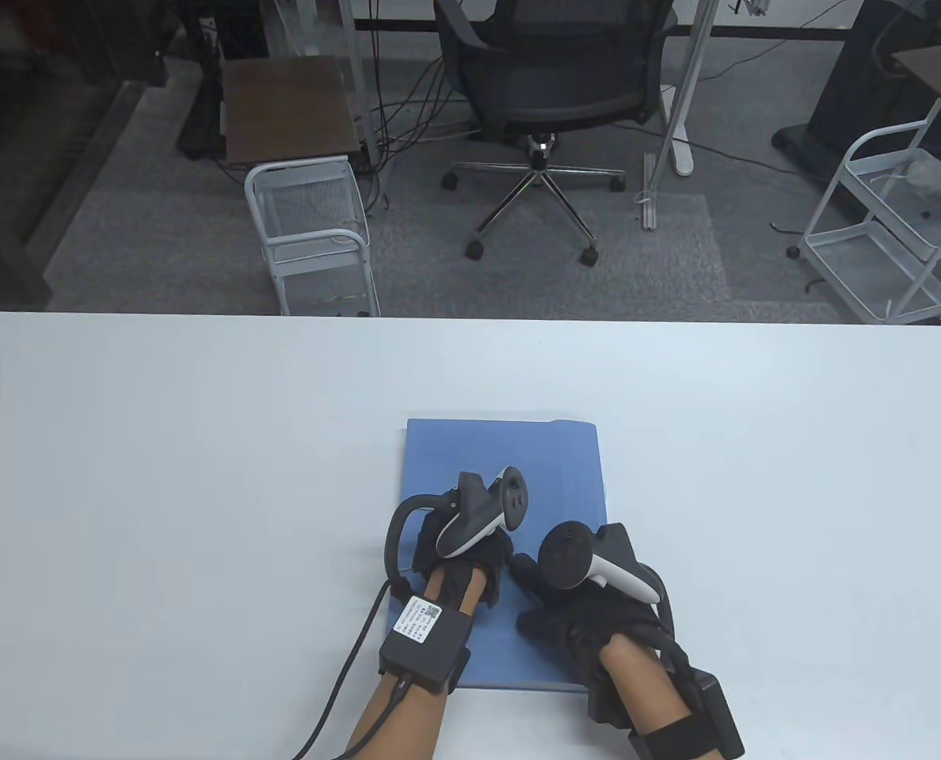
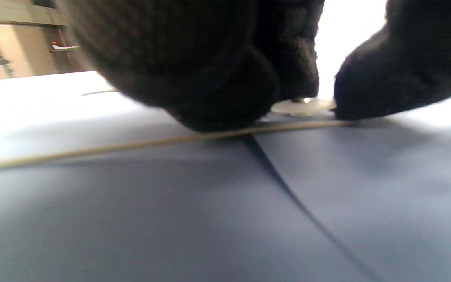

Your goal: Sort materials into accordion folder compartments

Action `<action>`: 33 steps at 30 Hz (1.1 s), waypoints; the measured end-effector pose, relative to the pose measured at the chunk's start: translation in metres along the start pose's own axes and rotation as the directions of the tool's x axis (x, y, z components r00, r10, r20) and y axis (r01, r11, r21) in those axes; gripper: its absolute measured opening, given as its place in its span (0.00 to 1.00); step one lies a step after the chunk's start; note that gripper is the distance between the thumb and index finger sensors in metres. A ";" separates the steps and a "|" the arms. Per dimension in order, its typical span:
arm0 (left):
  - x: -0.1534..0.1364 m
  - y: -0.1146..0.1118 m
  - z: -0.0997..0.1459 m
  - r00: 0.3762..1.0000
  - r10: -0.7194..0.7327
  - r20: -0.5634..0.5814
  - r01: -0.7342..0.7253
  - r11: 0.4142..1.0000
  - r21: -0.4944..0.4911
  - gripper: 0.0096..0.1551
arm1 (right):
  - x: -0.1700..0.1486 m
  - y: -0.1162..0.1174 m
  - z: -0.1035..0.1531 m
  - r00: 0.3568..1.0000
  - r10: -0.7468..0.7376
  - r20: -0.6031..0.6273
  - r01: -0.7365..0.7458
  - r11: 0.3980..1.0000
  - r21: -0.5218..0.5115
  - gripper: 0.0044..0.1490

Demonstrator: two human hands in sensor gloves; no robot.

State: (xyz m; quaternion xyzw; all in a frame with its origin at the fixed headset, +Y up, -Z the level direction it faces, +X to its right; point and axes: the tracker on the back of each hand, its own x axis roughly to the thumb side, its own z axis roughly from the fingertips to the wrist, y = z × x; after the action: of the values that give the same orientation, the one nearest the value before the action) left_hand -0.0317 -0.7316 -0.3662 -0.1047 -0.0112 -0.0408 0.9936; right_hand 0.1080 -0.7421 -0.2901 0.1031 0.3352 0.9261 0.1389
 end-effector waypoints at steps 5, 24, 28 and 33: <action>-0.008 0.001 -0.001 0.991 0.064 -0.117 -0.063 0.998 0.013 0.23 | 0.000 0.000 0.000 1.000 -0.011 0.004 0.011 1.000 0.000 0.44; -0.087 0.006 0.054 0.965 0.231 0.128 -0.245 0.963 0.112 0.29 | 0.000 -0.001 0.005 0.997 -0.051 0.062 0.051 0.999 -0.006 0.43; -0.096 0.020 0.074 0.951 0.230 0.207 -0.268 0.947 0.177 0.30 | -0.001 -0.010 0.015 0.989 -0.079 0.121 0.090 0.992 -0.085 0.45; -0.104 0.033 0.095 0.901 0.294 0.318 -0.392 0.868 0.307 0.32 | 0.000 -0.032 0.042 0.956 -0.094 0.278 0.187 0.926 -0.329 0.45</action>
State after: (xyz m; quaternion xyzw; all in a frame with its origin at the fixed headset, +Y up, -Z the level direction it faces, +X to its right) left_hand -0.1338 -0.6709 -0.2832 0.0760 -0.1303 0.1547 0.9764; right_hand 0.1256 -0.6934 -0.2788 0.1714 0.1498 0.9373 0.2641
